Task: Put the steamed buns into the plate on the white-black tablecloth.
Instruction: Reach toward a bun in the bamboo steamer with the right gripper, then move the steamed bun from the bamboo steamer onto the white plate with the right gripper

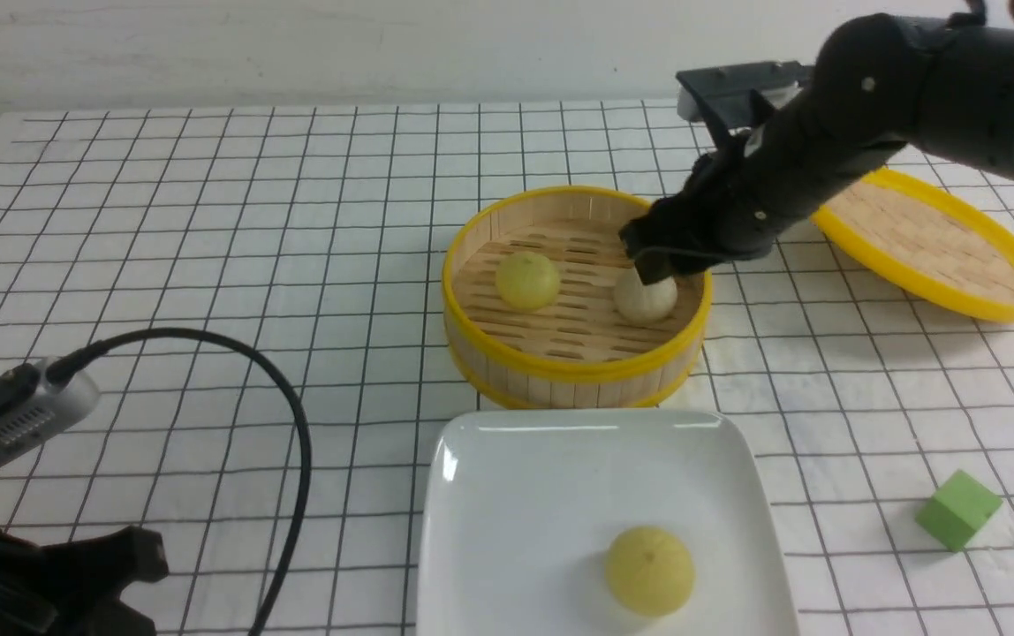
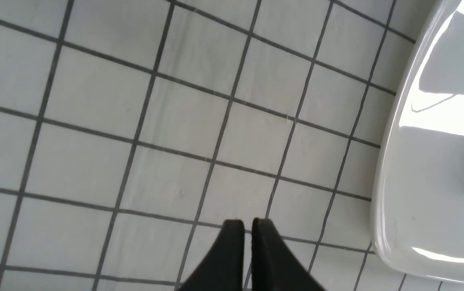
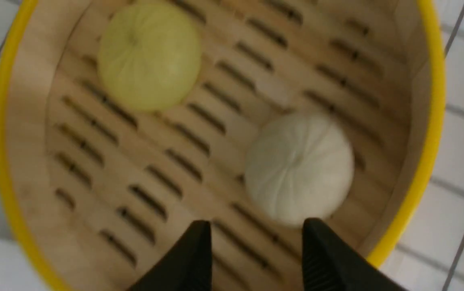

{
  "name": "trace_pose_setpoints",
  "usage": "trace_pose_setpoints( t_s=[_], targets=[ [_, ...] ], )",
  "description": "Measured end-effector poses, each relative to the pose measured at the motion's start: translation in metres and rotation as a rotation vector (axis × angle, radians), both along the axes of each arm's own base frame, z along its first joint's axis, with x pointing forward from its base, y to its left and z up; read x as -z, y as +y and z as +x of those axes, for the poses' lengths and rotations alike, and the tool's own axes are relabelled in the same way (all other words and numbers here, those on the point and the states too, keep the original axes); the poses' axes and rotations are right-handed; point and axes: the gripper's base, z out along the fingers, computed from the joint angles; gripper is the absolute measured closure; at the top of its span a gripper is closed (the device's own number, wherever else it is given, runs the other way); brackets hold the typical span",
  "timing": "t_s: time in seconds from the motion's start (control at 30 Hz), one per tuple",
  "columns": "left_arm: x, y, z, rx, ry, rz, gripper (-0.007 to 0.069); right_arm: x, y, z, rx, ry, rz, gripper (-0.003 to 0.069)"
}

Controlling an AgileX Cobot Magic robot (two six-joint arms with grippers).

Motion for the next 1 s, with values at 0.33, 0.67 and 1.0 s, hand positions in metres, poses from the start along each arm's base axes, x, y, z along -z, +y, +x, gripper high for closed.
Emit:
trace_pose_setpoints(
  t_s=[0.33,0.67,1.0],
  targets=[
    [0.000,0.001,0.000,0.002,-0.003,0.011,0.0552,0.046,0.005,0.022,-0.004,0.007,-0.060,0.0424],
    [0.000,0.002,0.001,0.004,-0.009,0.025,0.0536,-0.068,-0.014,-0.039,-0.088,0.015,-0.053,0.0638],
    [0.000,0.003,0.001,0.006,-0.015,0.044,0.0527,-0.024,-0.006,-0.115,-0.216,0.272,0.080,0.0636]
  ],
)
